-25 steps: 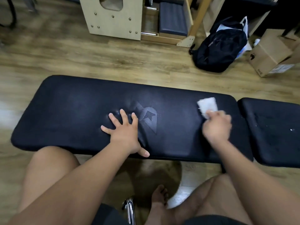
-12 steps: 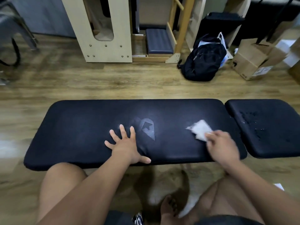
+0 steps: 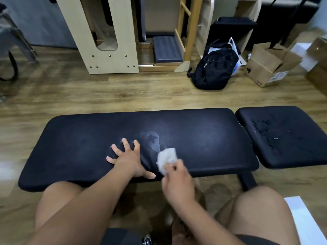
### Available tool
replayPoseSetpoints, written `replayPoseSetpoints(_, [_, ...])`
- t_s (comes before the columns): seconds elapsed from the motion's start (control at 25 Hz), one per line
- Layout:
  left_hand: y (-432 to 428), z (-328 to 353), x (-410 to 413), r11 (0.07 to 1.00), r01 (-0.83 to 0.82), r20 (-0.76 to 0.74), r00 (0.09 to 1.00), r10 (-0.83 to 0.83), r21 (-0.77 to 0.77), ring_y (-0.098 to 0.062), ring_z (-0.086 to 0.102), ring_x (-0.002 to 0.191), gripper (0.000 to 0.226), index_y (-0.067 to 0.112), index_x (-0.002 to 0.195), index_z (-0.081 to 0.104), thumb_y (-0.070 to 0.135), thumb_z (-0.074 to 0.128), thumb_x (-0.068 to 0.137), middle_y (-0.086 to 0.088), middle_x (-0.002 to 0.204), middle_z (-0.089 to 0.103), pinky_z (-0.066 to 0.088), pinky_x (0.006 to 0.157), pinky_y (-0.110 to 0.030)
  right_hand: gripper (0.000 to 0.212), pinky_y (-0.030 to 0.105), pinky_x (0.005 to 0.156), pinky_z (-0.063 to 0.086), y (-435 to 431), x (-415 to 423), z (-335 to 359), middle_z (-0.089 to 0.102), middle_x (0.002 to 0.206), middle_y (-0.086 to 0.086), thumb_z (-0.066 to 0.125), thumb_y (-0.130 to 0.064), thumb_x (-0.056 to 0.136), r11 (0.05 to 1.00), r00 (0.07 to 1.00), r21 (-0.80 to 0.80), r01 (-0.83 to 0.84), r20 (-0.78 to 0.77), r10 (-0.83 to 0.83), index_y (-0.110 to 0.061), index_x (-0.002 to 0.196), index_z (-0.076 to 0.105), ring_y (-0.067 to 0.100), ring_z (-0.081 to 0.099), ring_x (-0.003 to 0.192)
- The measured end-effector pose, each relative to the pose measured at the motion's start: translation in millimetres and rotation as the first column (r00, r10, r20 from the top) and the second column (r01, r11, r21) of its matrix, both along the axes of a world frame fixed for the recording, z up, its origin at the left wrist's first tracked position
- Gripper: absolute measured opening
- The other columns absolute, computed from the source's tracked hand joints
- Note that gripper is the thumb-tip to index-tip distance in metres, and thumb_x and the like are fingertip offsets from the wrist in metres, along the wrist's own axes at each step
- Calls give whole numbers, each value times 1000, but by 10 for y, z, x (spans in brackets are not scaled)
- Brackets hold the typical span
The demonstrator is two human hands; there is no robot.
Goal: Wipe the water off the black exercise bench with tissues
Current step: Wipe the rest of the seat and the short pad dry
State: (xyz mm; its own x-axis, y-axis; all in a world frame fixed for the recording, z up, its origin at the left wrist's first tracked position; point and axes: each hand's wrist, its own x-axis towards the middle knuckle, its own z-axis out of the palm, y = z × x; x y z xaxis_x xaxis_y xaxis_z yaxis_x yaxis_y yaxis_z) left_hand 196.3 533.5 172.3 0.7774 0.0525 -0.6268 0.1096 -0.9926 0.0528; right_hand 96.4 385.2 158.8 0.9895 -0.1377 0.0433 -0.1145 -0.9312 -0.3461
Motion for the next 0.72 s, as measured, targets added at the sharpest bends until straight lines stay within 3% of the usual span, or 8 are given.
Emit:
replayPoseSetpoints(0.12, [11, 23, -31, 1000, -3, 10, 1000, 3, 7, -52, -24, 145, 152, 31, 155, -19, 72, 83, 51, -8, 160, -35, 7, 114, -73, 27, 37, 70, 48, 118, 51, 47, 47, 108, 3, 52, -24, 83, 977, 970, 33, -210, -119, 213, -22, 108, 64, 26, 54, 94])
replayPoseSetpoints(0.2, [24, 22, -39, 1000, 4, 7, 1000, -4, 2, -51, -25, 145, 153, 30, 155, -22, 75, 82, 51, -8, 160, -35, 7, 115, -72, 27, 35, 66, 48, -294, 69, 51, 52, 103, 1, 54, -24, 81, 971, 970, -40, -235, -67, 232, -25, 103, 69, 26, 56, 92])
replayPoseSetpoints(0.28, [24, 7, -37, 1000, 8, 13, 1000, -8, -2, -51, -25, 145, 152, 30, 155, -23, 76, 81, 53, -9, 160, -35, 6, 115, -72, 23, 34, 67, 50, -980, 97, 39, 55, 103, 2, 57, -23, 81, 991, 996, -113, -74, -65, 67, -25, 100, 69, 27, 57, 92])
replayPoseSetpoints(0.36, [32, -1, -45, 1000, 5, 17, 1000, -4, -5, -51, -26, 144, 152, 30, 155, -22, 76, 81, 53, -9, 160, -35, 6, 115, -73, 27, 35, 73, 50, -1774, 129, 49, 54, 108, 6, 59, -20, 81, 972, 974, -119, 203, -76, -212, -23, 105, 71, 30, 57, 95])
replayPoseSetpoints(0.48, [23, -23, -20, 1000, 11, 13, 1000, -11, -14, -52, -26, 144, 153, 30, 155, -21, 75, 82, 52, -9, 159, -37, 6, 114, -74, 42, 40, 89, 46, -2485, 128, 74, 56, 119, 19, 51, -9, 84, 820, 815, -34, 571, -98, -572, -14, 124, 64, 39, 56, 105])
replayPoseSetpoints(0.6, [14, -19, 9, 1000, 14, 22, 1000, -13, -13, -53, -26, 144, 154, 29, 155, -17, 73, 85, 48, -9, 159, -36, 7, 112, -76, 45, 42, 92, 43, -2334, 67, -27, 53, 122, 32, 45, -4, 88, 706, 714, 107, 700, -127, -689, -7, 133, 51, 46, 52, 109])
replayPoseSetpoints(0.72, [-4, -13, 32, 1000, 14, 12, 1000, -14, 9, -55, -23, 144, 155, 28, 155, -14, 73, 86, 46, -10, 159, -35, 9, 111, -77, 44, 40, 93, 42, -2160, 34, -95, 53, 124, 31, 48, -5, 87, 575, 605, 195, 795, -181, -776, 0, 131, 45, 45, 51, 113])
